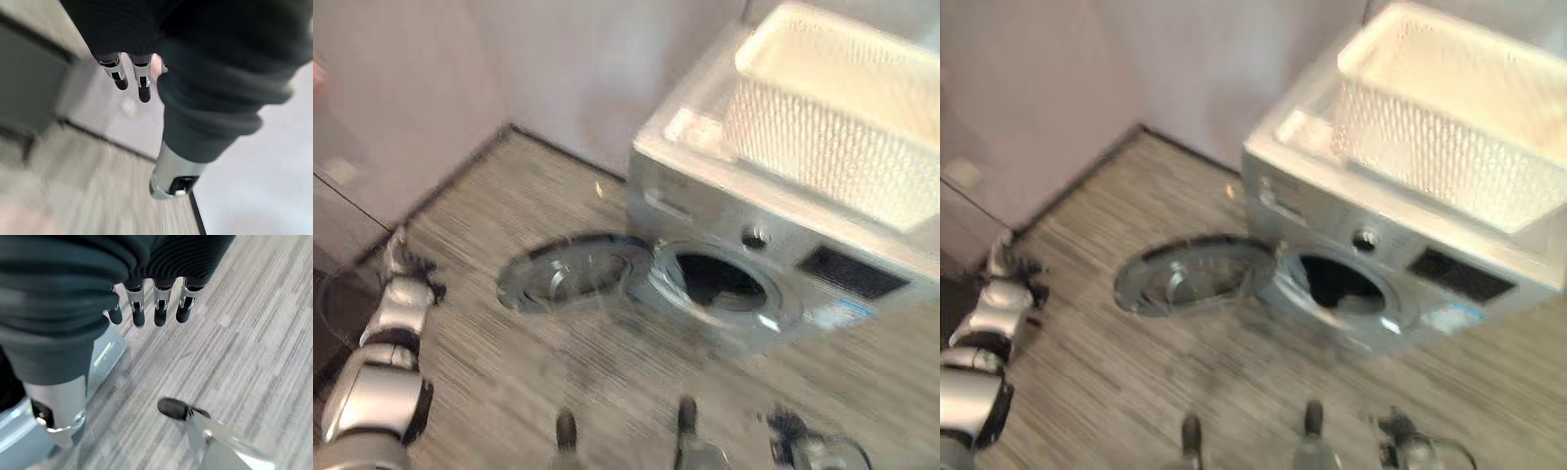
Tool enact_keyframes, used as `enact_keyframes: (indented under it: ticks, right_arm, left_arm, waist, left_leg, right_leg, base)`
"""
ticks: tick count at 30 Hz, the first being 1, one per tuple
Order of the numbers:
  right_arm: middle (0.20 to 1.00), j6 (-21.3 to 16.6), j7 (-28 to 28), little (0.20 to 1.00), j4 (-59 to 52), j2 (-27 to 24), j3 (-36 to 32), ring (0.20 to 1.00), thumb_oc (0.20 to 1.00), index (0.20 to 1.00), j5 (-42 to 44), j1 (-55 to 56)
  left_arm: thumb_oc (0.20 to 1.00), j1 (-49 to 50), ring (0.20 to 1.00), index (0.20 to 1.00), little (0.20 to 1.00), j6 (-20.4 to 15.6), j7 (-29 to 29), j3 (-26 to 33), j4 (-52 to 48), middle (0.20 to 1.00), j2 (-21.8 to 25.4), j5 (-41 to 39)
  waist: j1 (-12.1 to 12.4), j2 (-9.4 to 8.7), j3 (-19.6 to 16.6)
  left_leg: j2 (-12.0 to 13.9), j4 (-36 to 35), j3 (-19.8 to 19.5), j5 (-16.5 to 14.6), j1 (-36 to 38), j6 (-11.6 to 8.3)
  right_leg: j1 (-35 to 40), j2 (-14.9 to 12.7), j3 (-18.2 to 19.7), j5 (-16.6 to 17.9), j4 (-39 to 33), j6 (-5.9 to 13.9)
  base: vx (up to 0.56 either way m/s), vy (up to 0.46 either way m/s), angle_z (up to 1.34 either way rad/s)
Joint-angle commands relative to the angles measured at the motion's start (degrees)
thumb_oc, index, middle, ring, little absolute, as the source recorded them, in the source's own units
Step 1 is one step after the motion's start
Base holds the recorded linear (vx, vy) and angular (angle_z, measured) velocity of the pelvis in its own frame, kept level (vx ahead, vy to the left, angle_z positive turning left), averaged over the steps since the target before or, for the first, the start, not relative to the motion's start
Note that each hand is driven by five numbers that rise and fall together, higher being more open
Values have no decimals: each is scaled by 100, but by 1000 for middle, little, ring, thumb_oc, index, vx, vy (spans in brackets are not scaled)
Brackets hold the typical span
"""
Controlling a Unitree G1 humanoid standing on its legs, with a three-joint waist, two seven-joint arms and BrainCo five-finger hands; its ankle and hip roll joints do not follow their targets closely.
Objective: Grab the laundry basket,head to the washer,open it,put in the laundry and shut it.
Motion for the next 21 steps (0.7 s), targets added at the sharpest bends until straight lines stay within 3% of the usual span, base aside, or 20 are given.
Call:
enact_keyframes:
  ticks: [1,5,8,15,21]
  right_arm:
    - [1000,-232,-28,1000,-360,-337,157,1000,1000,1000,-175,11]
    - [1000,-191,73,1000,-4,-295,95,1000,1000,1000,-180,481]
    - [1000,-115,95,1000,785,-183,27,1000,1000,1000,-179,514]
    - [1000,-156,137,1000,929,-162,138,1000,1000,1000,-212,419]
    - [1000,-170,124,1000,794,-379,72,1000,1000,1000,-342,359]
  left_arm:
    - [1000,-670,1000,1000,1000,-223,-76,-67,405,1000,256,-164]
    - [1000,-1179,1000,1000,1000,-198,-138,-329,700,1000,352,-26]
    - [1000,-1504,1000,1000,1000,-224,-189,-640,819,1000,258,171]
    - [1000,-1339,1000,1000,1000,-300,-422,-978,729,1000,2,464]
    - [1000,51,1000,1000,1000,-581,-1016,-1023,-310,1000,-632,455]
  waist:
    - [-102,-35,312]
    - [-263,-355,388]
    - [-329,-441,470]
    - [-383,-418,516]
    - [-327,-273,411]
  left_leg:
    - [-169,43,-130,-167,-190,234]
    - [-167,43,-135,-122,-497,242]
    - [-193,43,-177,-65,-759,256]
    - [-213,43,-179,-12,-973,253]
    - [-163,43,-69,-90,-758,246]
  right_leg:
    - [245,100,318,-687,113,240]
    - [-62,102,373,-510,44,329]
    - [-322,81,409,-415,6,374]
    - [-585,49,467,-348,6,405]
    - [-474,37,547,-399,6,400]
  base:
    - [-71,18,-1]
    - [-24,-20,-5]
    - [0,0,0]
    - [0,0,0]
    - [27,12,-4]
